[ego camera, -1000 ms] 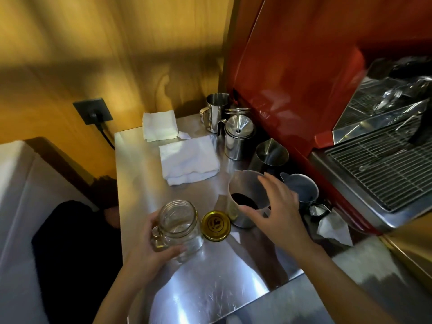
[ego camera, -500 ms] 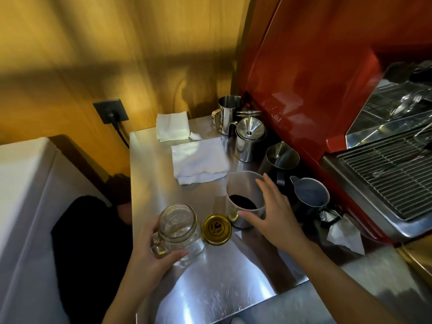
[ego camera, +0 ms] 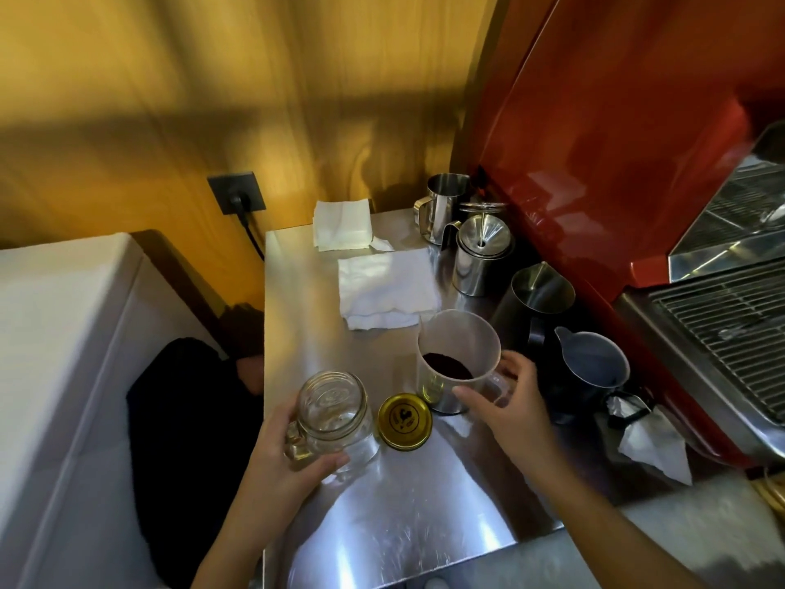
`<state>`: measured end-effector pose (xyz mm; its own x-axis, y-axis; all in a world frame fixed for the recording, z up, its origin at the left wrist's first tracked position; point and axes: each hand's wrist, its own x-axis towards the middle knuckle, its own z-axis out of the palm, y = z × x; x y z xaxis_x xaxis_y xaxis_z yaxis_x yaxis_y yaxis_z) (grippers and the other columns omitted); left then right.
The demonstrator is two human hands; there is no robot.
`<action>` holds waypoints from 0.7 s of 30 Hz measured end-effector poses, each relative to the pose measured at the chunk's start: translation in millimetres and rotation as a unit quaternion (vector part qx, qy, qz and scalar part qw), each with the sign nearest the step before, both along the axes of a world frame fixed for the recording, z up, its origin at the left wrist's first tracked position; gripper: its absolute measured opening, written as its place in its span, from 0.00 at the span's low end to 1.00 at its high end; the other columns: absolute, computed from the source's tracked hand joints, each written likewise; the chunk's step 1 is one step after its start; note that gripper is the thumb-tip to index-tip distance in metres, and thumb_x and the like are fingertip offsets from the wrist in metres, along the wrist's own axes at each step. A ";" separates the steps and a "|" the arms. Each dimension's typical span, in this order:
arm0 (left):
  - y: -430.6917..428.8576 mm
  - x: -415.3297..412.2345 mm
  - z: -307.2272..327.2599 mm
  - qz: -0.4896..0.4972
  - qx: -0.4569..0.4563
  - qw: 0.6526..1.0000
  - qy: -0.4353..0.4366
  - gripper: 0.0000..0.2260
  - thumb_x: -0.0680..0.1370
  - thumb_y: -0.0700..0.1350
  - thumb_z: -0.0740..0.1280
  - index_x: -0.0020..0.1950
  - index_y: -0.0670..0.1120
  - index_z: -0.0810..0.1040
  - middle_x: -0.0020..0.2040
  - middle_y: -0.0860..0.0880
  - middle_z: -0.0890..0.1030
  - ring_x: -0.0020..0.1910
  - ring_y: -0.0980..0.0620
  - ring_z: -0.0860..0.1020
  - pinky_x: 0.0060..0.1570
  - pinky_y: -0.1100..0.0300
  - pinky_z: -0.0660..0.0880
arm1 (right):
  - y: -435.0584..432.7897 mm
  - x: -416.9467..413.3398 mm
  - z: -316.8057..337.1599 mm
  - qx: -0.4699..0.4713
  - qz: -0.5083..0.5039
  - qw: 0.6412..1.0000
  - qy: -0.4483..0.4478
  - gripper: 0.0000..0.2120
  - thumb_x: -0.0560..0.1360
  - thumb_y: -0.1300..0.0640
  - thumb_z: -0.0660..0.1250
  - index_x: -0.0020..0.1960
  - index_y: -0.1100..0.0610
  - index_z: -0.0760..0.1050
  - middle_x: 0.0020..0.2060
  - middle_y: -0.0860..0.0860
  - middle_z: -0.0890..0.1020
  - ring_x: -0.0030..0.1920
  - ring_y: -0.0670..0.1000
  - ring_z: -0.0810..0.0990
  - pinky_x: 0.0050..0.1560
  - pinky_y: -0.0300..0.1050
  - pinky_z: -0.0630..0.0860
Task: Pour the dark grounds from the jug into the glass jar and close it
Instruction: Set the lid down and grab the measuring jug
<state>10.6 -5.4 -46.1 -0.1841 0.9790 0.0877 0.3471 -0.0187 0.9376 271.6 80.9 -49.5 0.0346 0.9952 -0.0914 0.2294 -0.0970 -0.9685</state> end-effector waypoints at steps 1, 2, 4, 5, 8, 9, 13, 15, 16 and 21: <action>-0.2 0.5 0.6 0.003 0.002 1.000 0.004 0.33 0.58 0.47 0.81 0.57 0.62 0.71 0.54 0.54 0.78 0.52 0.68 0.76 0.48 0.78 0.69 | -2.2 0.2 -3.5 -0.003 -0.011 1.000 0.006 0.30 0.65 0.55 0.77 0.61 0.53 0.65 0.57 0.52 0.75 0.54 0.48 0.76 0.49 0.42 0.75; -0.3 1.0 1.2 0.006 0.002 1.000 0.006 0.33 0.57 0.47 0.82 0.56 0.62 0.71 0.54 0.54 0.78 0.52 0.69 0.76 0.48 0.78 0.69 | -3.5 0.3 -5.9 -0.007 -0.018 1.000 0.015 0.24 0.66 0.56 0.76 0.57 0.55 0.68 0.52 0.53 0.77 0.49 0.48 0.77 0.44 0.39 0.75; -0.2 1.3 1.3 0.007 0.001 1.000 0.007 0.32 0.58 0.48 0.81 0.56 0.61 0.71 0.54 0.54 0.78 0.52 0.70 0.75 0.48 0.79 0.69 | -3.1 2.6 -10.4 -0.010 -0.029 0.998 0.052 0.15 0.68 0.58 0.75 0.49 0.57 0.72 0.44 0.56 0.79 0.43 0.51 0.79 0.39 0.37 0.73; 0.1 1.4 1.1 0.008 -0.002 1.000 0.008 0.32 0.58 0.48 0.81 0.57 0.62 0.70 0.54 0.54 0.77 0.52 0.70 0.75 0.48 0.79 0.69 | -2.4 3.8 -12.0 -0.010 -0.033 0.997 0.071 0.11 0.69 0.59 0.74 0.46 0.58 0.74 0.41 0.57 0.80 0.41 0.52 0.78 0.38 0.38 0.73; -0.1 1.0 -1.5 0.010 -0.007 1.000 0.008 0.32 0.59 0.49 0.80 0.58 0.62 0.70 0.56 0.54 0.78 0.53 0.67 0.76 0.49 0.78 0.69 | -1.9 7.0 -15.2 -0.010 -0.026 0.993 0.110 0.06 0.70 0.58 0.72 0.40 0.59 0.76 0.36 0.58 0.80 0.39 0.54 0.78 0.39 0.44 0.73; -0.4 1.3 -1.8 0.012 -0.007 1.000 0.008 0.32 0.59 0.49 0.79 0.59 0.62 0.70 0.56 0.54 0.78 0.54 0.66 0.76 0.49 0.77 0.69 | -2.7 7.7 -15.3 -0.012 -0.024 0.991 0.131 0.06 0.69 0.57 0.72 0.38 0.57 0.77 0.35 0.58 0.80 0.39 0.55 0.77 0.40 0.47 0.73; -1.5 3.2 -2.4 0.017 -0.003 1.000 0.008 0.32 0.60 0.49 0.76 0.60 0.63 0.68 0.57 0.54 0.77 0.56 0.65 0.75 0.51 0.77 0.69 | -2.5 8.0 -9.3 -0.016 -0.034 0.980 0.197 0.11 0.63 0.48 0.72 0.37 0.56 0.78 0.33 0.56 0.79 0.38 0.55 0.76 0.41 0.49 0.72; -1.6 3.5 -1.5 0.019 0.000 1.000 0.012 0.33 0.60 0.49 0.77 0.60 0.64 0.68 0.57 0.55 0.77 0.56 0.67 0.75 0.51 0.78 0.69 | 0.1 6.9 -6.2 -0.001 -0.034 0.978 0.207 0.12 0.65 0.47 0.71 0.39 0.56 0.78 0.33 0.53 0.79 0.38 0.52 0.76 0.43 0.49 0.72; -1.5 3.4 -1.3 0.018 0.002 1.000 0.014 0.33 0.60 0.49 0.78 0.60 0.64 0.68 0.57 0.56 0.77 0.55 0.68 0.75 0.50 0.78 0.68 | 1.3 6.4 -4.2 0.011 -0.031 0.978 0.208 0.11 0.67 0.48 0.70 0.40 0.55 0.78 0.33 0.52 0.78 0.39 0.51 0.75 0.45 0.49 0.71; -2.5 2.6 -2.8 0.024 -0.007 1.000 0.010 0.34 0.59 0.51 0.79 0.60 0.65 0.68 0.57 0.55 0.77 0.57 0.62 0.76 0.50 0.75 0.70 | 7.2 0.9 10.0 0.051 -0.012 0.978 0.201 0.08 0.74 0.48 0.67 0.41 0.52 0.77 0.34 0.44 0.78 0.40 0.45 0.75 0.44 0.47 0.69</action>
<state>13.2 -7.9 -49.0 -0.2284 0.9705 0.0771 0.3652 0.0120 0.9309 272.4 88.2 -39.5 0.0405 0.9992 -0.0036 -0.1738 0.0035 -0.9848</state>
